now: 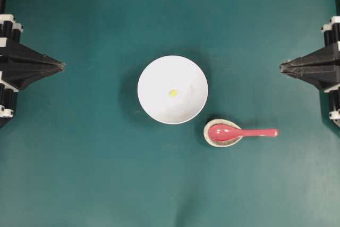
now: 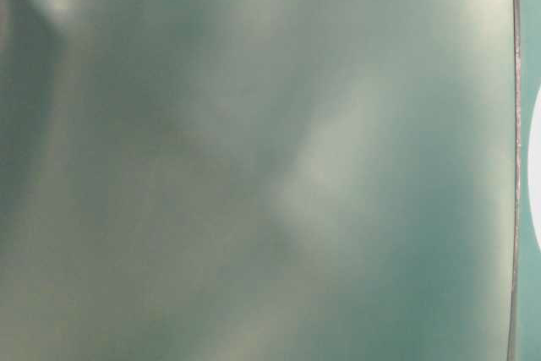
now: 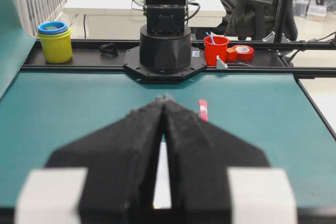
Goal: Scoop the yellow hexagonal prism block from the bowl with a spoon using the right arm.
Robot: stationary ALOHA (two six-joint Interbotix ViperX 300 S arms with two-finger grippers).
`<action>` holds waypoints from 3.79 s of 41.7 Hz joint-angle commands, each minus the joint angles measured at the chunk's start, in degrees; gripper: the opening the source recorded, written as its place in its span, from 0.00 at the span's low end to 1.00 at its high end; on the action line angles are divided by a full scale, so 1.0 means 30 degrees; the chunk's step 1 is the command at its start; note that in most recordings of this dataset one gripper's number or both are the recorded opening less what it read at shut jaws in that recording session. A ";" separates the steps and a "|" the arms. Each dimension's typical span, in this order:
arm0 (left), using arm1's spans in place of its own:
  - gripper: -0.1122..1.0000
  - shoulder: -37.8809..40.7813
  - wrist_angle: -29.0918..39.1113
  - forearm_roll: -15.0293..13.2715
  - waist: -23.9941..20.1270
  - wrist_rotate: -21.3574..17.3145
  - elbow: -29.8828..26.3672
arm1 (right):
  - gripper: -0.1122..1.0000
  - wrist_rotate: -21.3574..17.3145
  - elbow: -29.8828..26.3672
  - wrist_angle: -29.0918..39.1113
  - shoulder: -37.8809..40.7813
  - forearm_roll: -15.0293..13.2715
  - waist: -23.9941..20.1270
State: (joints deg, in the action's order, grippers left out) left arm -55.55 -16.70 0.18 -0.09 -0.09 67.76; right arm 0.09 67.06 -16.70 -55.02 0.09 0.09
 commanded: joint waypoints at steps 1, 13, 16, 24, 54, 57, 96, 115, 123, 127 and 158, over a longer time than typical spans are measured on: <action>0.10 0.0059 0.0117 0.0146 -0.0029 0.0000 -0.0469 | 0.10 -0.0088 -0.0234 -0.0088 0.0146 0.0029 0.0000; 0.10 0.0146 -0.0615 0.0146 -0.0029 0.0117 -0.0469 | 0.10 -0.0117 -0.0322 -0.0088 0.0176 0.0205 0.0000; 0.10 0.0146 -0.0615 0.0146 -0.0029 0.0117 -0.0439 | 0.10 -0.0117 -0.0322 -0.0088 0.0176 0.0205 0.0000; 0.10 0.0176 -0.0615 0.0146 -0.0029 0.0117 -0.0439 | 0.10 -0.0146 -0.0352 -0.0029 0.0234 0.0176 0.0000; 0.10 0.0176 -0.0498 0.0146 -0.0029 0.0117 -0.0410 | 0.54 -0.0293 0.0146 -0.0264 0.2373 0.0469 -0.1494; 0.10 0.0176 -0.0498 0.0146 -0.0029 0.0117 -0.0439 | 0.54 -0.0557 0.0293 -0.0645 0.3105 0.0762 -0.1699; 0.10 0.0176 0.0176 0.0146 -0.0029 0.0117 -0.0410 | 0.51 -0.4658 0.3779 -1.3623 1.4824 0.2988 -0.4688; 0.10 0.0176 0.0205 0.0146 -0.0029 0.0117 -0.0410 | 0.51 -0.4658 0.4131 -1.5879 1.8135 0.5654 -0.7266; 0.10 0.0146 0.0176 0.0146 -0.0029 0.0117 -0.0410 | 0.51 -0.4658 0.3926 -1.6025 1.9043 0.6621 -0.8203; 0.10 0.0176 0.0176 0.0146 -0.0029 0.0117 -0.0410 | 0.51 -0.4658 0.3867 -1.6025 1.9336 0.6943 -0.8496; 0.10 0.0176 0.0205 0.0146 -0.0029 0.0117 -0.0439 | 0.51 -0.3018 0.3779 -1.6055 2.0508 0.7559 -0.8760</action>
State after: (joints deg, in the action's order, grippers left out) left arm -55.46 -15.82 0.53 -0.09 0.18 67.76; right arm -9.49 78.57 -64.16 7.03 22.59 -26.02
